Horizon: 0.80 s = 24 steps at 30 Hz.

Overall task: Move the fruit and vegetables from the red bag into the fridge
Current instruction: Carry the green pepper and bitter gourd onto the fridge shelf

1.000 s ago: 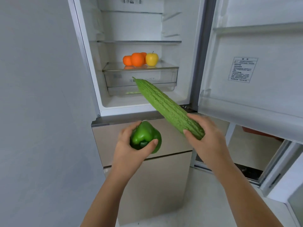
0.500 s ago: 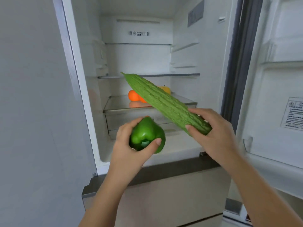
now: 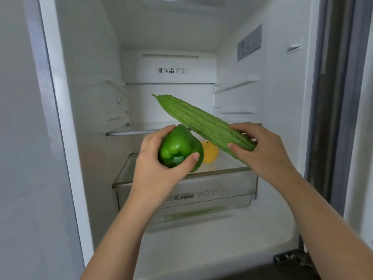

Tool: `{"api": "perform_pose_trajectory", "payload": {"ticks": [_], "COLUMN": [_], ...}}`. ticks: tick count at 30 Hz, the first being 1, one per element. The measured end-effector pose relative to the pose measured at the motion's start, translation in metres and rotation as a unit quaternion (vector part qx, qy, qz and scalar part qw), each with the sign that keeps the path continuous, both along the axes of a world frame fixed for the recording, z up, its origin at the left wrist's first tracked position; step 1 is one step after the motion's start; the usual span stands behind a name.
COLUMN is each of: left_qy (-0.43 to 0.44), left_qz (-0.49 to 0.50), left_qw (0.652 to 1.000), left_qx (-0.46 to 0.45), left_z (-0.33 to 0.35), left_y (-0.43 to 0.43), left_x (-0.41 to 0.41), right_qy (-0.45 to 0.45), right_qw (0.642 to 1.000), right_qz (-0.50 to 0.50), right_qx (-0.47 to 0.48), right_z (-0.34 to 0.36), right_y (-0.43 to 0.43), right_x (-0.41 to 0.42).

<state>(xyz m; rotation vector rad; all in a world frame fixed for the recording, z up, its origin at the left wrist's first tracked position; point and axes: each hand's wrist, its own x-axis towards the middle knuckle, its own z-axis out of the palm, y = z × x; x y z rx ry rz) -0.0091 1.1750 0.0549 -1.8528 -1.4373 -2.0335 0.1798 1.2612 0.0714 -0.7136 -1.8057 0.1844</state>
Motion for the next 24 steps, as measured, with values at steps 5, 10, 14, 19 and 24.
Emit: {"api": "perform_pose_trajectory", "payload": {"ticks": [5, 10, 14, 19, 24], "left_qy": [0.029, 0.075, 0.095, 0.137, 0.106], "left_qz": [0.029, 0.069, 0.092, 0.108, 0.045], "left_qw": [0.999, 0.995, 0.991, 0.979, 0.974], "left_qx": [0.023, 0.019, -0.034, -0.101, -0.195], "left_z": [0.034, 0.069, 0.088, 0.099, 0.106], "left_y": [0.045, 0.087, 0.118, 0.157, 0.187], "left_x": [-0.004, -0.013, -0.021, -0.026, -0.028], "right_qy": [-0.036, -0.056, -0.079, -0.111, -0.138], "right_qw": [0.999, 0.998, 0.997, 0.993, 0.990], "right_qz": [0.000, 0.004, 0.018, 0.033, 0.026], "right_qx": [0.008, 0.021, 0.020, 0.005, -0.033], "right_z": [0.031, 0.057, 0.077, 0.084, 0.080], "right_y": [0.058, 0.108, 0.145, 0.182, 0.212], "right_x": [-0.012, -0.021, -0.027, -0.035, -0.039]}}
